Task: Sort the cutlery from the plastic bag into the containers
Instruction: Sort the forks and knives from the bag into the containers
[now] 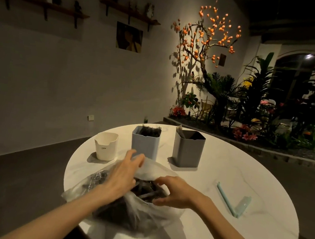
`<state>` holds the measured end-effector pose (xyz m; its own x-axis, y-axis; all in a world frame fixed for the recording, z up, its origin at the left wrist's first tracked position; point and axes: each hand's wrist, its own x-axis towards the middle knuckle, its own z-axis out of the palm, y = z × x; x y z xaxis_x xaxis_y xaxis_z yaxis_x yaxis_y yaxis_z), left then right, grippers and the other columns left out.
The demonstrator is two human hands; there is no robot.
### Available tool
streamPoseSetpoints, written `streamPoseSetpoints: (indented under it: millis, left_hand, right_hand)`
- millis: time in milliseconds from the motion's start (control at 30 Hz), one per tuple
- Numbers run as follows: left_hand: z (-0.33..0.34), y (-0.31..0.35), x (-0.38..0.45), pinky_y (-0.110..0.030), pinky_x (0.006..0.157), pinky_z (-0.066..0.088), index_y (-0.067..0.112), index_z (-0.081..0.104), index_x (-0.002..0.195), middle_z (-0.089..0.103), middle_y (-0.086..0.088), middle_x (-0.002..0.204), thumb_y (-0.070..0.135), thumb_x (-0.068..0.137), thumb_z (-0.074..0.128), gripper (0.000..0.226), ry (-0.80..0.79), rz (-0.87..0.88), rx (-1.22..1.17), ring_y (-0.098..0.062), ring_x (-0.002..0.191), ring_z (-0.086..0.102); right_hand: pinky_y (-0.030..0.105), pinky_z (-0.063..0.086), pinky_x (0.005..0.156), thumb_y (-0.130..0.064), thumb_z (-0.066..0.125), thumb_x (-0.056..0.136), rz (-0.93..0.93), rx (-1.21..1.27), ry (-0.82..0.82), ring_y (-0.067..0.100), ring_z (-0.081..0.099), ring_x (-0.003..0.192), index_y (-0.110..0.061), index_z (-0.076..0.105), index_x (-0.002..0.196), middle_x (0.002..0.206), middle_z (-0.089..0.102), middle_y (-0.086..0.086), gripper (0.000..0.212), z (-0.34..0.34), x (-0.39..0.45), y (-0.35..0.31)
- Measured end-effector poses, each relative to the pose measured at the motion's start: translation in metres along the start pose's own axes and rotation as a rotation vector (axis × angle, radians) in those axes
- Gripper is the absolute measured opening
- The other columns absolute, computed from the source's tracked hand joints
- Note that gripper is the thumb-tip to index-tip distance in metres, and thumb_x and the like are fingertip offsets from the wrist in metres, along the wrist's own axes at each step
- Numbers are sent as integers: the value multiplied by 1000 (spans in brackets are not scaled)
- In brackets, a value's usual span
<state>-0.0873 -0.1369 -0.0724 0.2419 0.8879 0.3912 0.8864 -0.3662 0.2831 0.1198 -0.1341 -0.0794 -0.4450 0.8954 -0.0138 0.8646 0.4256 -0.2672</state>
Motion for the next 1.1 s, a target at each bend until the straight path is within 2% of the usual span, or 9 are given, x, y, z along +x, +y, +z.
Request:
streamPoseSetpoints:
  millis: [133, 200, 267, 433, 567, 667, 767, 833, 1100]
  left_hand:
    - [-22, -27, -2, -38, 97, 52, 26, 70, 71, 50, -1, 148, -7, 80, 67, 35, 126, 17, -44, -26, 130, 54]
    - [-24, -38, -8, -42, 105, 47, 28, 76, 103, 47, 0, 152, 5, 89, 67, 28, -5, -22, 145, -26, 133, 50]
    - [-20, -49, -13, -46, 102, 48, 26, 57, 133, 36, -4, 154, 11, 91, 67, 46, -152, -73, 308, -29, 133, 46]
    - [-15, -51, -20, -49, 109, 40, 24, 41, 136, -7, -9, 167, 8, 81, 67, 63, -301, -150, 207, -33, 147, 27]
    - [-12, -44, -18, -49, 107, 45, 21, 45, 135, -5, -1, 169, 23, 96, 53, 40, -225, -117, 140, -30, 137, 45]
    - [-9, -48, -15, -43, 98, 51, 22, 44, 134, -9, -2, 169, 17, 91, 63, 48, -212, -94, 166, -30, 129, 52]
    - [-8, -54, -13, -38, 96, 54, 23, 41, 137, -13, -1, 168, 8, 83, 70, 63, -274, -111, 127, -26, 131, 50]
    - [-8, -54, -11, -35, 100, 51, 21, 39, 141, -14, -1, 168, 3, 84, 67, 66, -305, -118, 100, -26, 141, 40]
    - [-18, -62, -9, -38, 100, 52, 26, 32, 148, -18, 1, 167, -4, 83, 62, 77, -415, -140, 95, -29, 142, 39]
  right_hand:
    - [35, 45, 108, -19, 69, 88, 46, -7, -136, 23, 51, 130, -26, 54, 141, 143, 55, 2, 56, 0, 6, 13]
    - [31, 41, 112, -18, 73, 86, 38, 19, -144, 18, 46, 136, -28, 47, 147, 149, 49, -3, 67, -5, 9, 14]
    - [31, 40, 113, -19, 77, 84, 29, -1, -129, 17, 44, 138, -27, 41, 151, 152, 46, -4, 76, -10, 14, 11]
    - [39, 48, 106, -41, 80, 82, 3, -140, -129, 24, 51, 127, -27, 50, 143, 142, 55, -2, 69, -10, 22, -6]
    - [36, 55, 95, -36, 71, 92, -141, 87, -88, 19, 65, 105, -23, 68, 122, 119, 71, -2, 33, -1, 36, -38]
    - [37, 48, 107, -40, 76, 86, -135, 190, -113, 15, 60, 118, -30, 58, 136, 134, 64, -6, 54, 9, 56, -57]
    - [45, 32, 120, -39, 81, 79, -75, 18, -196, 23, 39, 142, -30, 25, 158, 159, 37, -2, 97, 20, 75, -67]
    - [46, 28, 121, -34, 80, 81, -71, -17, -306, 26, 32, 147, -30, 13, 160, 164, 27, -1, 104, 22, 81, -75]
    - [46, 38, 112, -42, 64, 94, -15, -100, -425, 29, 45, 137, -42, 38, 151, 147, 50, -2, 63, 7, 97, -73]
